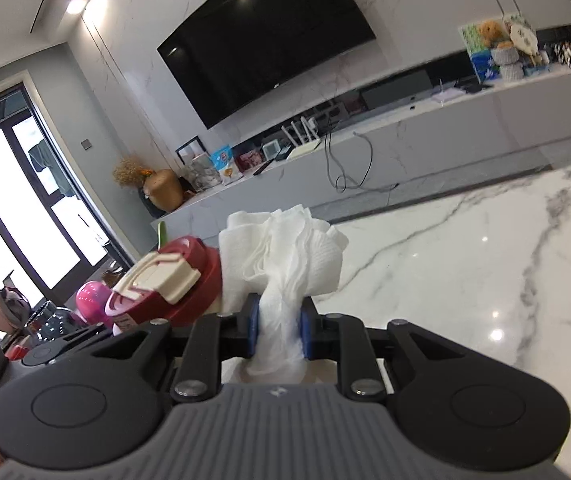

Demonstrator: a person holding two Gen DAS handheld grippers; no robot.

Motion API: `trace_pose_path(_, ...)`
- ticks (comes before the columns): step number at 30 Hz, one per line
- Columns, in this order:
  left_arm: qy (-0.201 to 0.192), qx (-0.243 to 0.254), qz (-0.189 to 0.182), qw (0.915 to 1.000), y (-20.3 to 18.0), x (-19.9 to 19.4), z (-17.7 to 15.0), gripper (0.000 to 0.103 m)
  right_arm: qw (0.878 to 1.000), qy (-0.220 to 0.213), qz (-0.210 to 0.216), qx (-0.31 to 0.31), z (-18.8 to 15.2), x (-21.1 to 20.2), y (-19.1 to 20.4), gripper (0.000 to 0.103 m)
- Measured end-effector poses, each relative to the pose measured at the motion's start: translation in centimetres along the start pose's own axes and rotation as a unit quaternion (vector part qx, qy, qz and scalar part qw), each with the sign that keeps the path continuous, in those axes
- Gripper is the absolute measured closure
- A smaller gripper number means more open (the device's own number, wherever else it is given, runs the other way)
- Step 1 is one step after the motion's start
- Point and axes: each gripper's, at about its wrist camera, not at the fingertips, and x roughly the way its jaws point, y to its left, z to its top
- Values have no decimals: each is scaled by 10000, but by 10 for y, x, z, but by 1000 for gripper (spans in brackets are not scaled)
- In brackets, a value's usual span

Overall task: Clean container
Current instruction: 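Hold the tumbler with the left gripper while right gripper keeps wiping its body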

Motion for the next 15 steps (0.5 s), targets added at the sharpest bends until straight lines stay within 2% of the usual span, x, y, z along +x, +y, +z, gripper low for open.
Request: trace_pose_path(15, -8, -92, 91, 9999, 2, 2, -2, 31, 9975, 572, -390, 112, -18, 32, -9, 81)
